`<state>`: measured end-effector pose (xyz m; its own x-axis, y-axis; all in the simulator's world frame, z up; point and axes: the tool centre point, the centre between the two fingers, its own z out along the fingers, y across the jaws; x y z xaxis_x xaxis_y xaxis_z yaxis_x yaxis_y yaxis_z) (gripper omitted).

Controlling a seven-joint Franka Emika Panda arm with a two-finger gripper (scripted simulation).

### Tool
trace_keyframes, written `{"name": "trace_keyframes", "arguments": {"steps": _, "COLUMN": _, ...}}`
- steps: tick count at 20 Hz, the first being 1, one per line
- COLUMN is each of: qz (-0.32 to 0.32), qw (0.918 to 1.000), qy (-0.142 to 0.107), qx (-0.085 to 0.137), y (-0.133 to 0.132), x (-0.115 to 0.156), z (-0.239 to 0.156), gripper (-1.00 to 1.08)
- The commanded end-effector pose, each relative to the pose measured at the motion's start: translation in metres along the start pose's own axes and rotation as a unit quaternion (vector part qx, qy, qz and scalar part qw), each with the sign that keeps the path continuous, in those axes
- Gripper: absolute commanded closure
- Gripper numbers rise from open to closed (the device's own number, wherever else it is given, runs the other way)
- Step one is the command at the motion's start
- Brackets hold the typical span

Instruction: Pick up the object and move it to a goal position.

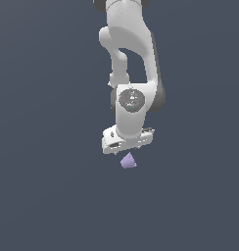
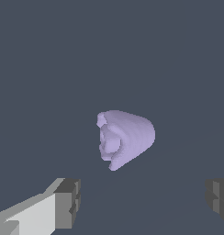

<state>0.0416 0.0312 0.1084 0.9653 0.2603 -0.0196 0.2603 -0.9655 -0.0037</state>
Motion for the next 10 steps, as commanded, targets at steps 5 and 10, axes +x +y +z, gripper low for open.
{"name": "trace_keyframes", "arguments": {"steps": 5, "qz": -0.040, "qw": 0.9992, "qy": 0.008, "qx": -0.002, "y": -0.001, "x": 0.019, "z": 0.018, "gripper": -0.92}}
{"name": "trace_keyframes", "arguments": {"steps": 10, "qz": -0.048, "qw": 0.9988, "qy": 0.010, "qx": -0.002, "y": -0.002, "x": 0.023, "z": 0.023, "gripper": -0.92}}
